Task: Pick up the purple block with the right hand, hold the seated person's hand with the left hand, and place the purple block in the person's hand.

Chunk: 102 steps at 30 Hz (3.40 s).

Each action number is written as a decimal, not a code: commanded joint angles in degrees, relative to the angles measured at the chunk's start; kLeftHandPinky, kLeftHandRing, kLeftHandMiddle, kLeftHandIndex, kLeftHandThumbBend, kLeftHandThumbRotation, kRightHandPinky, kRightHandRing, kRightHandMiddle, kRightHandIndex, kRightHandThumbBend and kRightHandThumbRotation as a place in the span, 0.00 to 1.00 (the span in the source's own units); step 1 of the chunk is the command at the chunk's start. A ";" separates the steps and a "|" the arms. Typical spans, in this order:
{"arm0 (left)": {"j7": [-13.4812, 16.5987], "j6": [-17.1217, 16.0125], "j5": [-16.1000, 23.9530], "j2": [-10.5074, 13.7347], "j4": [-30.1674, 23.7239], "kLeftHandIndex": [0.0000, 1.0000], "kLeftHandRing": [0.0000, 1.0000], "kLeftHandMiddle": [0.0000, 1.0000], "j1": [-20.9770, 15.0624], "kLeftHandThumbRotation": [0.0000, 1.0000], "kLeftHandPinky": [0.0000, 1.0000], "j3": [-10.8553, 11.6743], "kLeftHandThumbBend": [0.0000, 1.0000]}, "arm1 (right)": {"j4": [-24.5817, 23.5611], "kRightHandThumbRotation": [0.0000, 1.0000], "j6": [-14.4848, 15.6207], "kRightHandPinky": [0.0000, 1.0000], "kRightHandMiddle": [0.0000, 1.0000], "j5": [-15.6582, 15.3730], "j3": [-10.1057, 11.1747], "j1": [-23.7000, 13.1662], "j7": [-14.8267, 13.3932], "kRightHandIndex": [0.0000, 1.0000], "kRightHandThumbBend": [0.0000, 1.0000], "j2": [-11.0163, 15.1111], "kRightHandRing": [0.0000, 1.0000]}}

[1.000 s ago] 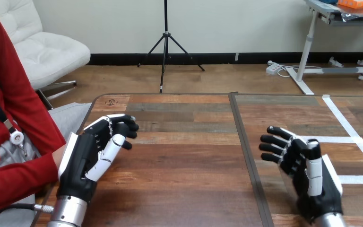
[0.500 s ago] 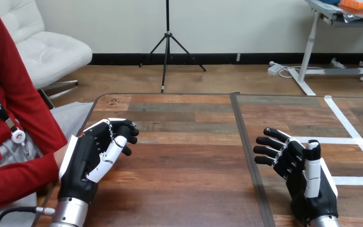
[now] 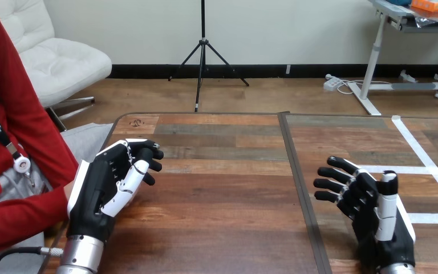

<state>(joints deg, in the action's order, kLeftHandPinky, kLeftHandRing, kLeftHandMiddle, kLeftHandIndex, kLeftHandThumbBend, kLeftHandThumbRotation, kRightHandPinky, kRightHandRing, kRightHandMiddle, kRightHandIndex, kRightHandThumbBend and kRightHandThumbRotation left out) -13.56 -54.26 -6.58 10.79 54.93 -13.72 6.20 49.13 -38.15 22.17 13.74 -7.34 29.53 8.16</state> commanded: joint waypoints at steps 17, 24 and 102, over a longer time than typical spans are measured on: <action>-0.56 -0.65 0.80 -0.21 1.66 0.58 0.53 0.59 -4.98 0.55 0.38 1.12 0.47 | -2.43 1.00 0.62 0.61 0.70 1.12 2.03 -2.53 0.92 0.72 0.92 -1.12 0.67; -0.67 -0.94 1.08 -0.03 2.24 0.58 0.53 0.59 -5.29 0.56 0.38 1.15 0.49 | -2.12 1.00 0.75 0.61 0.70 1.08 2.27 -2.98 1.28 0.72 0.91 -1.17 0.66; -2.55 0.18 0.39 -0.42 2.63 0.55 0.51 0.56 -5.86 0.49 0.38 1.98 0.50 | -1.50 1.00 1.64 0.58 0.67 -0.01 2.61 -4.17 1.68 0.69 0.89 -1.26 0.64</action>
<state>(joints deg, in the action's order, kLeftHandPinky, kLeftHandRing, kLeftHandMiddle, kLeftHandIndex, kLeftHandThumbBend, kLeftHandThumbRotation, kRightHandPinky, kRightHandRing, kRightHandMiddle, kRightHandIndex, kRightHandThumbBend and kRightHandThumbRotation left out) -15.98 -53.94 -5.89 10.34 58.24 -16.28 7.75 48.96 -36.07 22.03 16.08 -7.30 30.61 6.97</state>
